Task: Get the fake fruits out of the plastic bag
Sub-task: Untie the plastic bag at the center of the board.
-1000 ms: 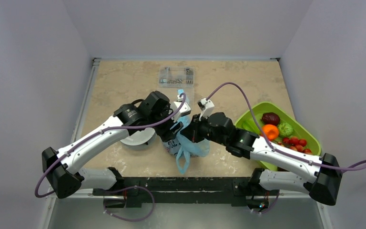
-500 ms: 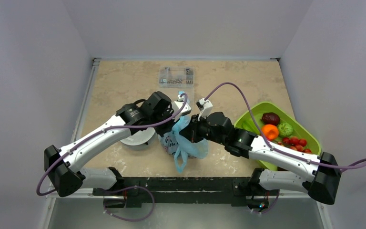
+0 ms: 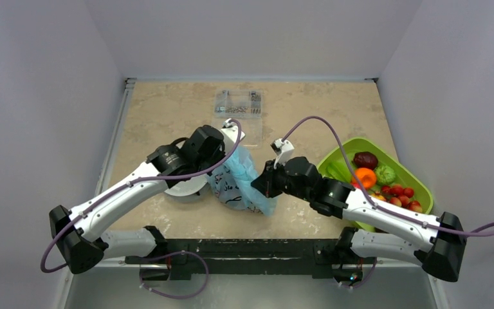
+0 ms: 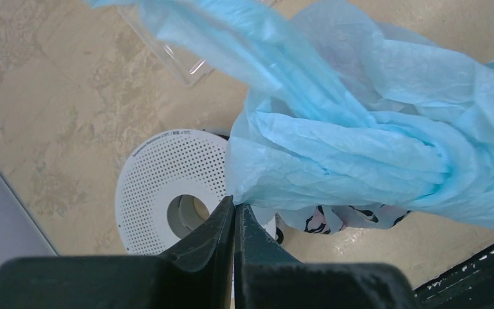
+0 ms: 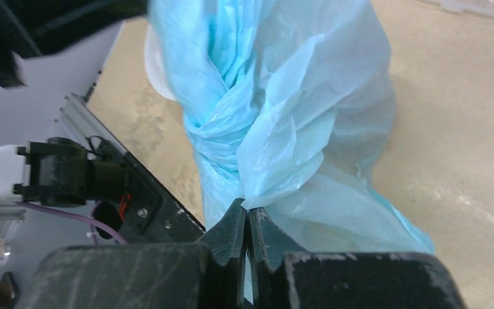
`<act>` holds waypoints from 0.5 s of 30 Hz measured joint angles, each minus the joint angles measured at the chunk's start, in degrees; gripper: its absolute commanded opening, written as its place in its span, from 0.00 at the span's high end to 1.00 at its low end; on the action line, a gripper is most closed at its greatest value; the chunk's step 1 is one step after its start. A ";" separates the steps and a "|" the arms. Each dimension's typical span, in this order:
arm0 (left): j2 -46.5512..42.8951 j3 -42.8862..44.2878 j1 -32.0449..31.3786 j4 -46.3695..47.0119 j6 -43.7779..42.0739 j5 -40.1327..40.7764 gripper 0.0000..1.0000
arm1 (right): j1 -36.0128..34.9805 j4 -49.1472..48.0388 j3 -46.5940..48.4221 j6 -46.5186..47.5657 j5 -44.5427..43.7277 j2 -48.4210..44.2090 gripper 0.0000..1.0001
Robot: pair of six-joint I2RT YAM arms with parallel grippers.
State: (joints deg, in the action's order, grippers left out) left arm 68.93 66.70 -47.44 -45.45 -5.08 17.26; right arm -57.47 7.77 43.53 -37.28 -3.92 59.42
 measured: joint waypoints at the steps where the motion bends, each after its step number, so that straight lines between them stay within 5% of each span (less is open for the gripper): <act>1: -0.31 0.00 0.00 0.24 0.00 0.37 1.00 | 0.00 0.79 -1.01 0.07 -0.52 -1.14 1.00; 5: -1.29 -0.09 -0.02 1.11 -0.02 0.74 1.00 | 0.02 4.42 -3.80 0.48 -1.75 -3.52 0.97; 15: -2.29 -0.87 0.00 1.68 -0.04 -3.80 1.00 | -0.22 12.04 1.51 7.34 -5.16 -3.52 0.49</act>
State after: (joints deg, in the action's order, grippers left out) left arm 66.63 65.82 -47.44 -43.77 -5.13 13.45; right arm -57.69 19.81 45.04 -29.93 -9.08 55.90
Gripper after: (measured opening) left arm 0.005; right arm 0.367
